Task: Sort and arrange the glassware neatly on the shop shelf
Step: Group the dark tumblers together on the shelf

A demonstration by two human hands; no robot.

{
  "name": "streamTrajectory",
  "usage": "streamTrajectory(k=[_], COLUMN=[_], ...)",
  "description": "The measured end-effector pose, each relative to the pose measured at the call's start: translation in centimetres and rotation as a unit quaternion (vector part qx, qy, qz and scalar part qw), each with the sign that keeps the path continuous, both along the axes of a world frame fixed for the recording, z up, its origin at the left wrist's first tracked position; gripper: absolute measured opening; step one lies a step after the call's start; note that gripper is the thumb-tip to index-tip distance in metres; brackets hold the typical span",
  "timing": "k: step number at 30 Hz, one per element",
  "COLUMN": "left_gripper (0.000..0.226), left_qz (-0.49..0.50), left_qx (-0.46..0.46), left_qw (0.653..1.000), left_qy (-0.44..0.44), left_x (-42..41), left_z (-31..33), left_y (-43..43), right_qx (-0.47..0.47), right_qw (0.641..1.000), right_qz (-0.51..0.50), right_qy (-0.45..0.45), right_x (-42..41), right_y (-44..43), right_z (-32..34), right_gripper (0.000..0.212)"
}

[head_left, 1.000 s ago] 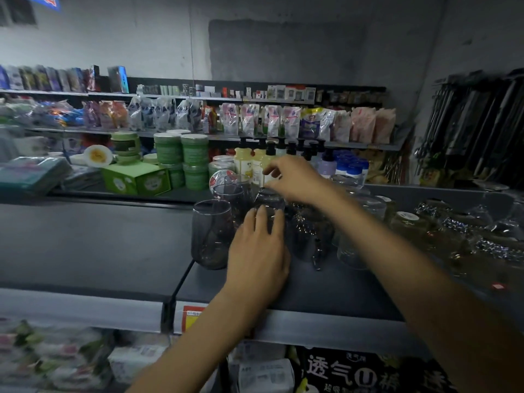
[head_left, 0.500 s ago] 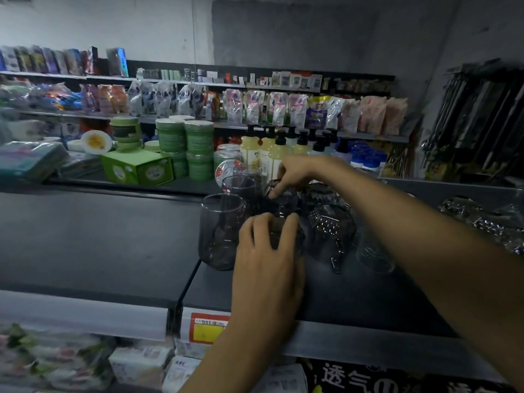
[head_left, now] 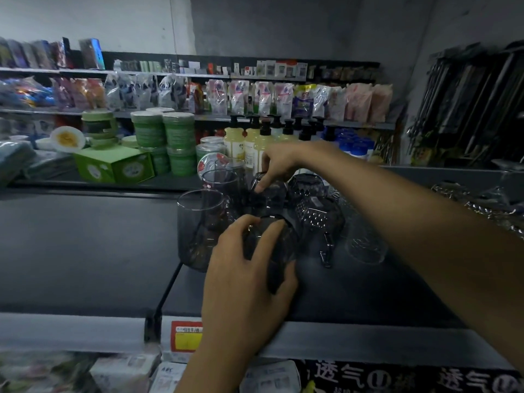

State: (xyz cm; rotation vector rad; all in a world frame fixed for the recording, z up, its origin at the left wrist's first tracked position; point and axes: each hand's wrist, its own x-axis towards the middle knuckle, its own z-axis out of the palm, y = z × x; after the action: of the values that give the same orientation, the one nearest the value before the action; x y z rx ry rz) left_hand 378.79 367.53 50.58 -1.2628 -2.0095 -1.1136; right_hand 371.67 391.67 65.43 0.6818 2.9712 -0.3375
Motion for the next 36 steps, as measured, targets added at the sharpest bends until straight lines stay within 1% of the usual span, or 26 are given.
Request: streamTrajectory(k=[3,8,14,19,22,26,30,33,36], left_gripper=[0.059,0.058,0.057,0.057,0.059,0.060,0.070,0.080,0.087], left_qz=[-0.001,-0.002,0.003,0.001,-0.003,-0.008,0.007,0.042,0.088], left_qx=[0.003,0.001,-0.001,-0.004,-0.001,0.002,0.019,0.009,-0.023], left_qw=[1.000,1.000,1.000,1.000,1.000,1.000,0.998,0.996,0.990], left_qy=[0.000,-0.001,-0.004,-0.013,-0.022,-0.025,-0.051,-0.080,-0.112], left_x=[0.0,0.1,0.2,0.0,0.0,0.2,0.9,1.6,2.2], left_z=[-0.1,-0.1,0.0,0.2,0.3,0.4,1.1,1.3,0.9], left_y=[0.0,0.1,0.1,0.0,-0.1,-0.2,-0.6,-1.5,-2.9], right_qx=[0.011,0.012,0.005,0.017,0.036,0.075,0.065,0.032,0.013], right_qw=[1.000,1.000,1.000,0.999,0.998,0.991,0.985,0.984,0.984], right_qz=[0.001,0.018,0.029,0.033,0.040,0.052,0.088,0.123,0.151], right_qy=[0.004,0.000,-0.007,0.014,0.046,0.096,0.131,0.125,0.090], right_x=[0.2,0.3,0.3,0.8,1.9,4.4,8.2,11.6,14.3], right_y=[0.0,0.1,0.2,-0.1,-0.6,-2.2,-4.9,-8.0,-10.4], right_z=[-0.1,0.1,0.6,0.0,-0.2,0.5,1.9,2.6,2.4], right_gripper=[0.060,0.069,0.059,0.063,0.065,0.057,0.040,0.033,0.036])
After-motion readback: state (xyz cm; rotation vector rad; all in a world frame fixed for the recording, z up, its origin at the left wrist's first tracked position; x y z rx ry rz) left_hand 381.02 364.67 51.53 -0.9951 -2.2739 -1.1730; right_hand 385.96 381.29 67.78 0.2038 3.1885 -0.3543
